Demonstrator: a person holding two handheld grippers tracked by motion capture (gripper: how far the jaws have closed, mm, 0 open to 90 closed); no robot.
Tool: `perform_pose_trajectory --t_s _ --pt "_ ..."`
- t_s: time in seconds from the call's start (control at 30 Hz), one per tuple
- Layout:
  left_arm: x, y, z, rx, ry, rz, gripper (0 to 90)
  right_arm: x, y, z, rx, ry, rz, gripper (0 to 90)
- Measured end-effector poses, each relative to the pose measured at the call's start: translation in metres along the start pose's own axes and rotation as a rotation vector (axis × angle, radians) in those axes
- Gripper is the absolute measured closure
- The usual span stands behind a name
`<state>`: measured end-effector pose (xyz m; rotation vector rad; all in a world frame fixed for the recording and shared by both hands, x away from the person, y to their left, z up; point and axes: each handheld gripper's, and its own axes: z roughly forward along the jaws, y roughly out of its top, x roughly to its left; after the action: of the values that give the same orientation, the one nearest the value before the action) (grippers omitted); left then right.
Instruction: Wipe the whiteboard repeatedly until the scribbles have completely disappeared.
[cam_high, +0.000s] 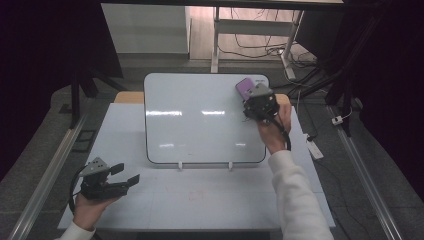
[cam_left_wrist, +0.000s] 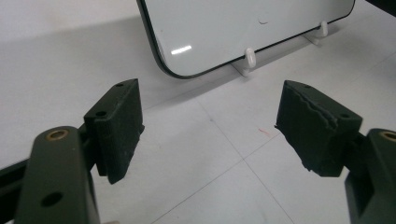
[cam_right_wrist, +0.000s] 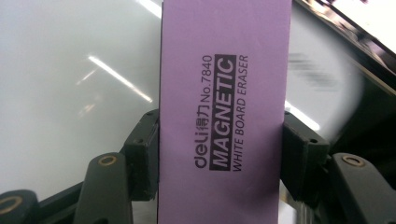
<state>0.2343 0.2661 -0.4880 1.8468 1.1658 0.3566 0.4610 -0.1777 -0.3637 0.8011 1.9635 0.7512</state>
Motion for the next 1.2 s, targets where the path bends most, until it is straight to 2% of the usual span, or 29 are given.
perform_pose_trajectory --t_s 0.07,0.13,0.2,0.27,0.33,0.4,0.43,0.5,0.57,0.67,0.77,0.83,0.9,0.97,1.07,1.1,1.13,1.2 --pt "0.001 -0.001 0.0 0.001 0.0 -0.002 23.7 -0.012 -0.001 0.0 0.01 -0.005 0.046 40.0" --pt "0.002 -0.002 -0.001 0.0 0.001 -0.004 23.7 -0.008 -0.007 -0.003 0.023 -0.006 0.015 40.0" --pt "0.003 -0.002 -0.001 -0.001 0.001 -0.006 23.5 0.007 -0.02 -0.006 0.04 0.022 -0.011 40.0" --pt "0.003 -0.002 -0.002 -0.004 0.001 -0.007 23.5 0.032 -0.037 -0.01 0.045 0.037 -0.093 40.0" --pt "0.003 -0.001 -0.001 -0.004 0.001 -0.005 23.5 0.054 -0.052 -0.015 0.037 0.054 -0.142 40.1" --pt "0.002 0.0 0.0 -0.002 -0.002 -0.002 23.5 0.062 -0.056 -0.018 0.041 0.054 -0.169 40.1" --pt "0.001 0.001 0.001 -0.003 -0.003 -0.001 23.4 0.06 -0.054 -0.017 0.05 0.058 -0.166 40.1" --pt "-0.002 0.002 0.001 -0.003 -0.008 0.005 23.4 0.05 -0.045 -0.014 0.061 0.031 -0.162 40.1" --pt "-0.003 0.003 0.001 -0.006 -0.01 0.009 23.3 0.031 -0.031 -0.011 0.053 0.005 -0.114 40.1" --pt "-0.002 0.002 0.0 -0.008 -0.009 0.007 23.3 0.001 -0.01 -0.004 0.046 -0.005 -0.032 40.1" --pt "0.001 0.0 0.0 -0.006 -0.007 -0.001 23.3 -0.013 0.003 0.001 0.04 0.0 -0.015 40.0" --pt "0.002 -0.001 -0.001 -0.005 -0.004 -0.003 23.4 -0.013 0.007 0.002 0.038 -0.002 -0.02 40.1" --pt "0.002 -0.001 -0.001 -0.008 -0.002 -0.005 23.3 -0.008 0.006 0.002 0.03 0.026 -0.042 40.1" --pt "0.002 0.0 -0.002 -0.011 -0.002 -0.005 23.4 0.004 0.006 0.002 0.034 0.046 -0.097 40.1" --pt "0.0 0.0 -0.001 -0.009 -0.002 0.0 23.4 0.029 0.002 0.0 0.036 0.061 -0.211 40.1" --pt "0.0 0.0 0.0 -0.006 -0.004 0.001 23.3 0.031 0.001 -0.001 0.033 0.056 -0.213 40.1" --pt "0.0 0.0 0.0 -0.004 -0.004 0.0 23.3 0.029 0.002 -0.001 0.031 0.061 -0.194 40.1" --pt "-0.001 0.0 0.001 -0.002 -0.005 0.003 23.4 0.016 0.002 0.0 0.029 0.037 -0.129 40.0"
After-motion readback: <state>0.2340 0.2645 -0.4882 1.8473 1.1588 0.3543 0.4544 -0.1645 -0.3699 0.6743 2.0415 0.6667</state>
